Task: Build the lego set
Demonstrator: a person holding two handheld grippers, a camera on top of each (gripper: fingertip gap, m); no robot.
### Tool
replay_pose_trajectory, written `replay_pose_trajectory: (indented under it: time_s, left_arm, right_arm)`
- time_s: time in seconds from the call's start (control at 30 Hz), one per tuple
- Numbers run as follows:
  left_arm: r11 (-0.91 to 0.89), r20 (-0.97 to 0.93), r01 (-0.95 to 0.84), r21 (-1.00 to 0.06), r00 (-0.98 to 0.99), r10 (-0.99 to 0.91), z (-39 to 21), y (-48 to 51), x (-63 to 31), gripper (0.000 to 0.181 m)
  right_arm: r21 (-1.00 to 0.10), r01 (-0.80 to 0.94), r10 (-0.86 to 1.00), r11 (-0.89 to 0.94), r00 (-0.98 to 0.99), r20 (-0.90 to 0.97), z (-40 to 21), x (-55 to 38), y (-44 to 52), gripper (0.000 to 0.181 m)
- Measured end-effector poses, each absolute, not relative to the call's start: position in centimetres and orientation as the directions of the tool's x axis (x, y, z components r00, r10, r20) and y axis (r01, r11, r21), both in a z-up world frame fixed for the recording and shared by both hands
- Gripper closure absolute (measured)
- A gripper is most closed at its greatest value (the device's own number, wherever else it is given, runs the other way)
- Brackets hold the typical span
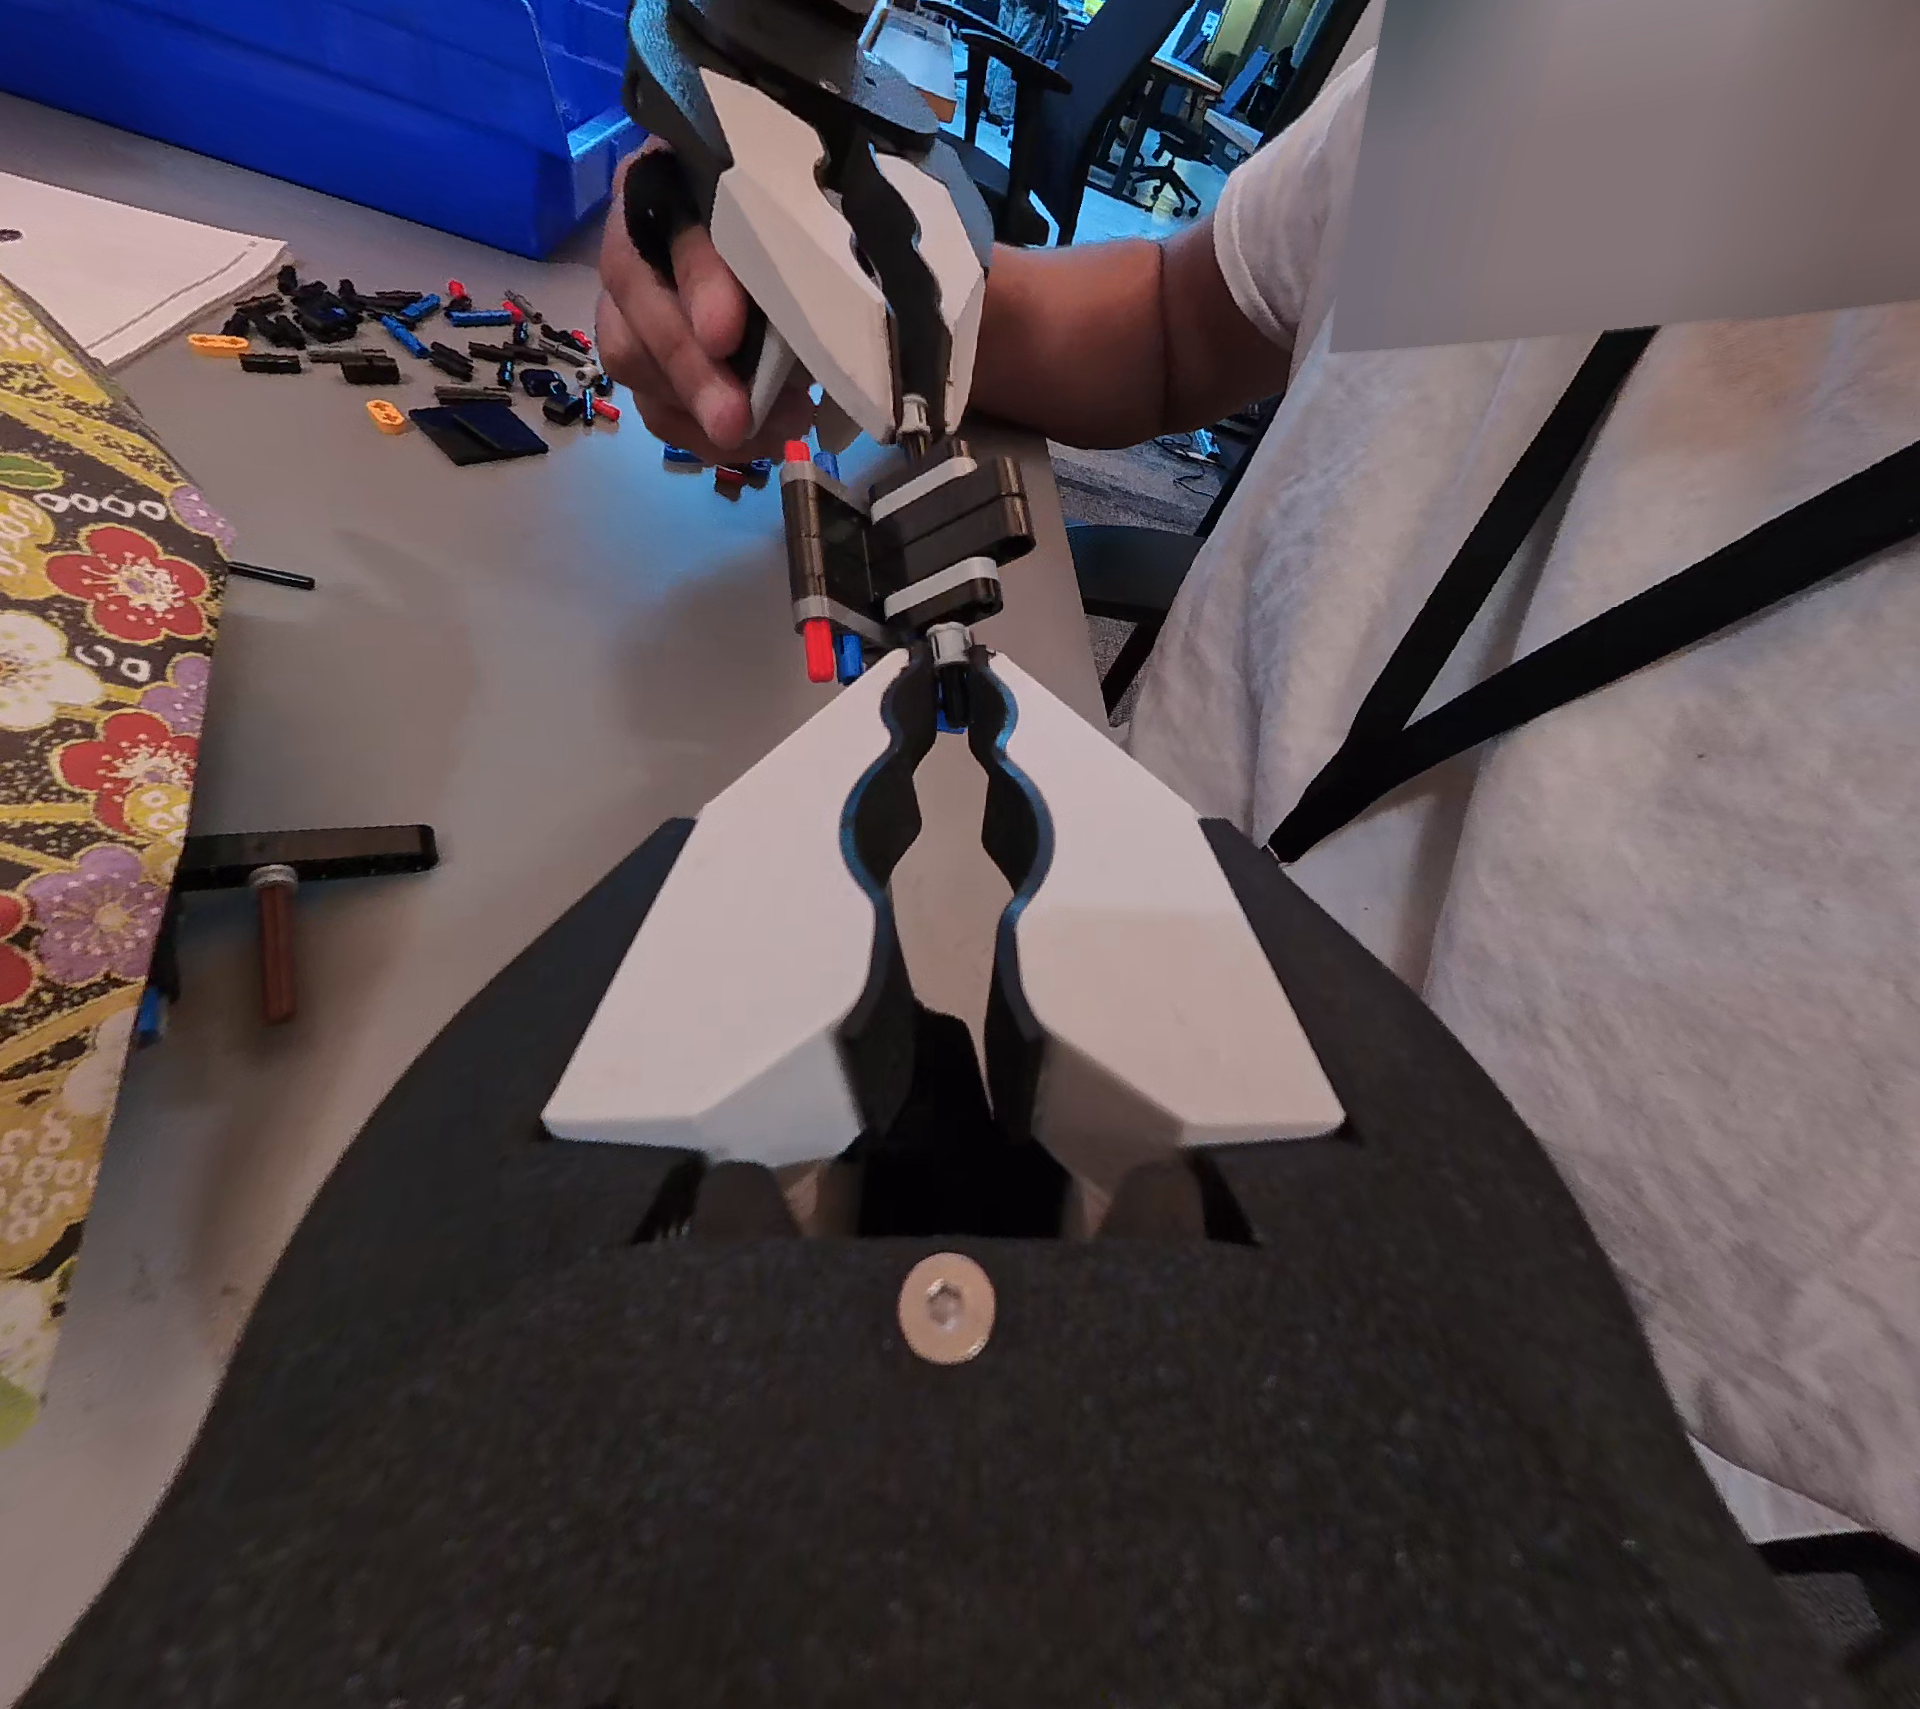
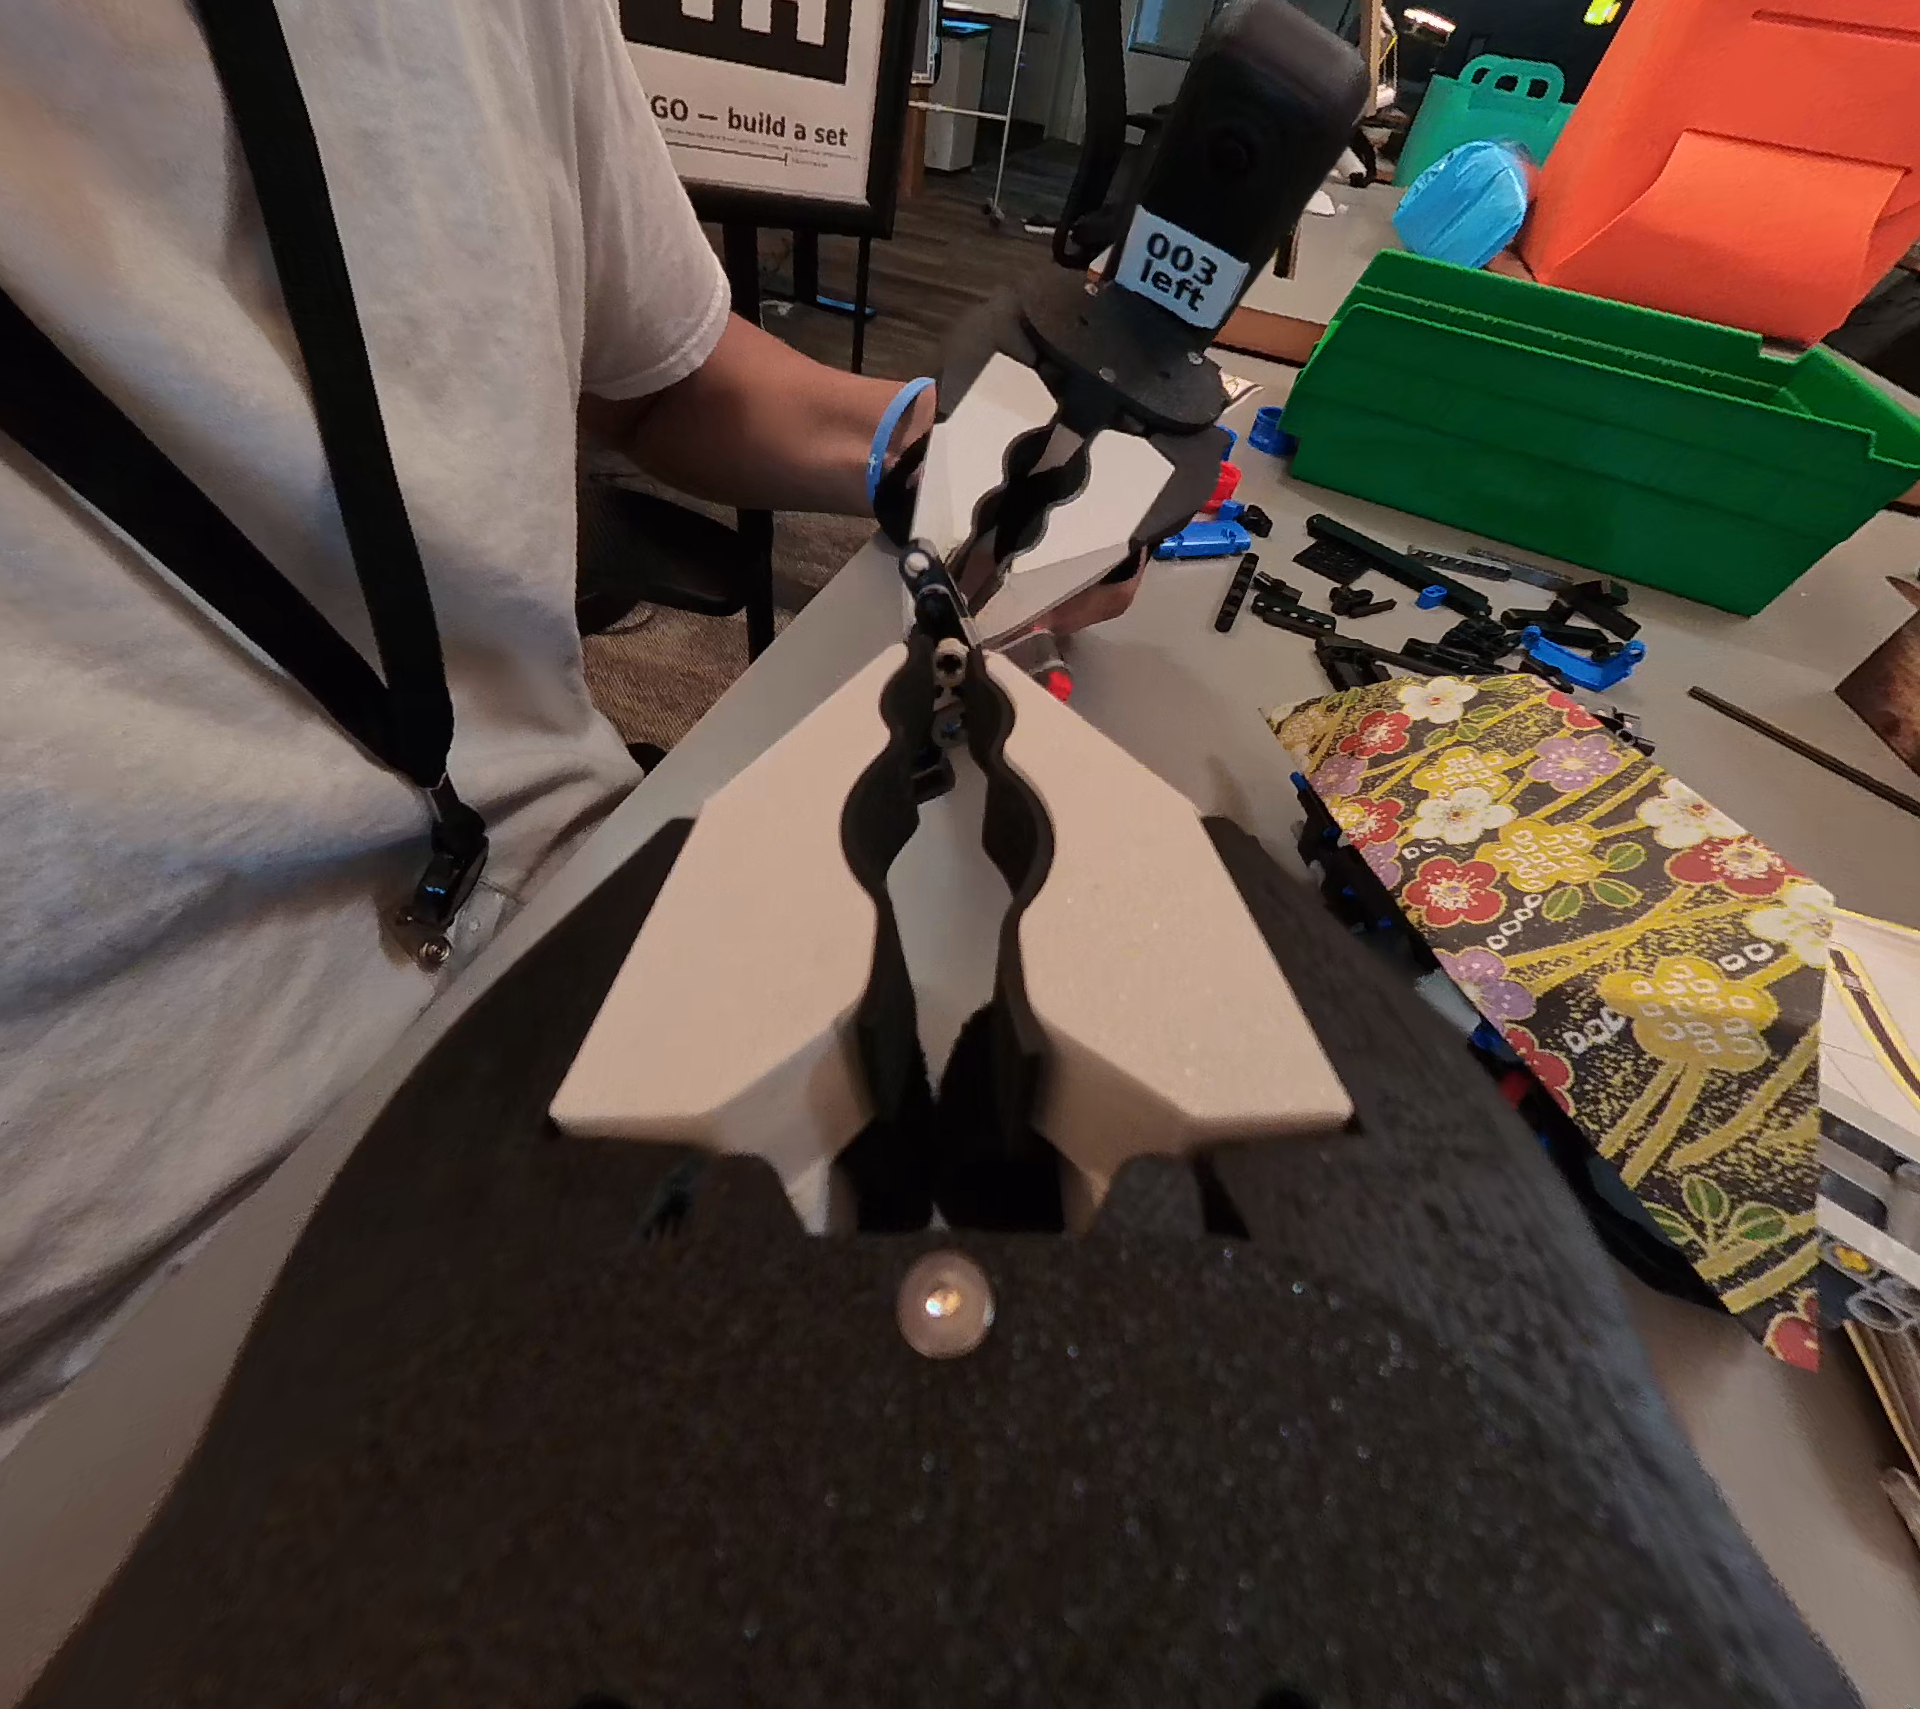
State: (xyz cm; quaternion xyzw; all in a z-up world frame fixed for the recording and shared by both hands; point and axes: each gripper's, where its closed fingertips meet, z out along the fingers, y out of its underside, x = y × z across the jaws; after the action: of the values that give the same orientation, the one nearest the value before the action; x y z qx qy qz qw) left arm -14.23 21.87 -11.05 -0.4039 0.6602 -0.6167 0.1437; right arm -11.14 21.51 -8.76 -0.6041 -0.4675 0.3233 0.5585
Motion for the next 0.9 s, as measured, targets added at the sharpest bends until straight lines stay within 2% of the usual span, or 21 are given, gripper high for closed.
replay_pose_trajectory:
  time_s: [0.9]
  left_arm:
    - [-0.036,0.328,-0.44,-0.897,-0.611,-0.721,-12.7,21.4,-13.7,0.178]
  right_arm:
    - [-0.897,0.432,0.903,0.094,0.342,0.259,-11.8,-10.4,21.0,0.176]
